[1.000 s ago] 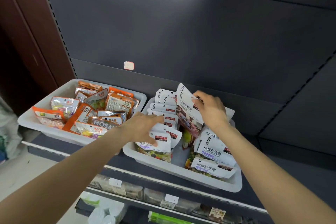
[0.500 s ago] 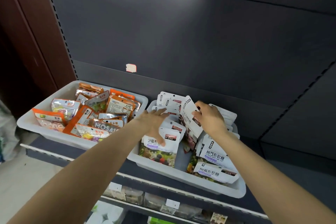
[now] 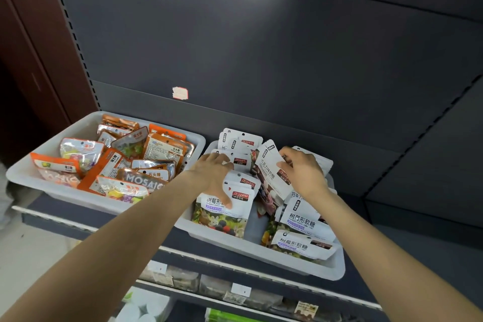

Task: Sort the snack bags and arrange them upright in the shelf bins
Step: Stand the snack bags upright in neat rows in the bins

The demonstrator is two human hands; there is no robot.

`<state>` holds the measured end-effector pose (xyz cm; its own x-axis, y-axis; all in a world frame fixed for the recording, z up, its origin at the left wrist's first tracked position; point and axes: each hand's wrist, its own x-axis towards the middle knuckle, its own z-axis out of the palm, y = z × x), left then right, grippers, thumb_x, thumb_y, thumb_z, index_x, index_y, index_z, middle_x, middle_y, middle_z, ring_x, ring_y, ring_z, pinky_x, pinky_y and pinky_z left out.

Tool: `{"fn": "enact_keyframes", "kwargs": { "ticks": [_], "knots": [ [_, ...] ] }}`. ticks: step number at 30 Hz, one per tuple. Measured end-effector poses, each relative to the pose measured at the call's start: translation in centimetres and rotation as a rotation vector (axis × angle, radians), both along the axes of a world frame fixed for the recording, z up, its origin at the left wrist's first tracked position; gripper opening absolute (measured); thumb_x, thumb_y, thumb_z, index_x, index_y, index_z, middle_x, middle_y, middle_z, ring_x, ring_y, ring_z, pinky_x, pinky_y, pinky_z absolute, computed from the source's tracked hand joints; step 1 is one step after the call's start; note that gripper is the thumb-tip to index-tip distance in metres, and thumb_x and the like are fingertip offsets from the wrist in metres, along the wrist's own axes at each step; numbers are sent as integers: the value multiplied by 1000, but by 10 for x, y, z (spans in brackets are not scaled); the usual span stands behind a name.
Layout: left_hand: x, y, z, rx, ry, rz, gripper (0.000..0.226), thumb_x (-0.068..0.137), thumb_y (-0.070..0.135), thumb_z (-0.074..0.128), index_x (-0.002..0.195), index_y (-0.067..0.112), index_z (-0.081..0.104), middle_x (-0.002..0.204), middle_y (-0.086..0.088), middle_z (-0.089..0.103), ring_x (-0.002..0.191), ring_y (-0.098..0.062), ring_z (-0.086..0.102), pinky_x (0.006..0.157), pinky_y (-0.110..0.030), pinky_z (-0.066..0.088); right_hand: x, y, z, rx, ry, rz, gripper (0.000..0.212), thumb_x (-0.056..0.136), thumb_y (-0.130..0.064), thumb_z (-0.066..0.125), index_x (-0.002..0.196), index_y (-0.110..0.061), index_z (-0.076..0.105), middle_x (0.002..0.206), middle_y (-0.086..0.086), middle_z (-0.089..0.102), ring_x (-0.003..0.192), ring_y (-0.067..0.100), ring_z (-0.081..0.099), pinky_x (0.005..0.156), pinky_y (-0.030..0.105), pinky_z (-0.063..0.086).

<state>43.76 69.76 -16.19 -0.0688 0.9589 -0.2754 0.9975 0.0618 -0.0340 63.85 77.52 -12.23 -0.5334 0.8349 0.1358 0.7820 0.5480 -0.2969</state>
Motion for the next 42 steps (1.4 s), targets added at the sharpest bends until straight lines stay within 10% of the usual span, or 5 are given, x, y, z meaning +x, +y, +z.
{"fn": "enact_keyframes", "kwargs": {
  "ticks": [21, 33, 42],
  "knots": [
    [4, -67, 23, 75, -164, -52, 78, 77, 35, 74, 142, 28, 31, 142, 3, 45, 128, -19, 42, 108, -45, 25, -23, -37, 36, 260, -58, 130, 26, 100, -26, 45, 123, -23, 54, 110, 3, 66, 99, 26, 60, 71, 31, 42],
    [3, -72, 20, 92, -216, -14, 80, 77, 33, 75, 142, 31, 29, 142, 3, 46, 128, -19, 43, 109, -43, 27, -54, -22, -3, -203, 151, 213, 32, 98, -19, 48, 129, -20, 55, 125, 5, 61, 112, 24, 57, 91, 36, 47],
    [3, -73, 15, 147, -273, 22, 99, 74, 33, 78, 148, 32, 12, 150, 4, 33, 136, -19, 34, 113, -44, 22, -59, -13, -15, -98, -328, 202, 67, 97, -5, 38, 144, -48, 18, 128, 8, 52, 102, 26, 55, 87, 38, 50]
  ]
}}
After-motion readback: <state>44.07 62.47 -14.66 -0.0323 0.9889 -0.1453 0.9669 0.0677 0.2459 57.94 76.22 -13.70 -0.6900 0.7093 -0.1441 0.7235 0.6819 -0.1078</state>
